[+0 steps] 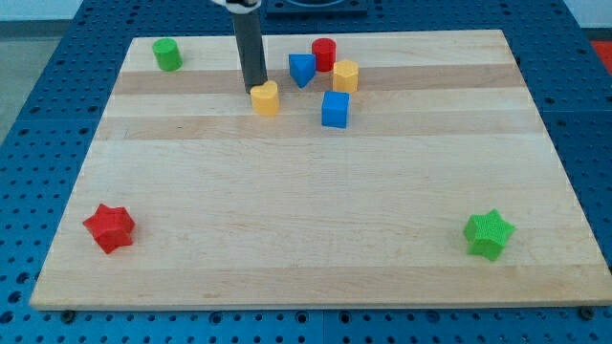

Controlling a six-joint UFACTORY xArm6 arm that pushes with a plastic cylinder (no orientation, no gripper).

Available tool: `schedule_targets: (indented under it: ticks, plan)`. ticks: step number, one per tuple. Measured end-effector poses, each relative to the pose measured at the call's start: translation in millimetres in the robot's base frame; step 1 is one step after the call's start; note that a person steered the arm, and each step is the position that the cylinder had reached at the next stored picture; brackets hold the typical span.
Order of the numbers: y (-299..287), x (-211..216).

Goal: Point your arm to the red circle

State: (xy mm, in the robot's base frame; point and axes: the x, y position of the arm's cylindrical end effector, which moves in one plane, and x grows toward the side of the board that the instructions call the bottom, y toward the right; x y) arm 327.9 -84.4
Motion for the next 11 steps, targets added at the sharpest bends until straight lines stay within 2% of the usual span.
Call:
schedule_targets:
  ticks: [1, 2, 3, 5, 7, 8, 10, 11]
  plan:
    - [3, -8]
    - [-3, 33]
    - [4, 36]
    - [-26, -31]
    - [-29, -116]
    - [-28, -132]
    - [-1, -136]
    - [69, -113]
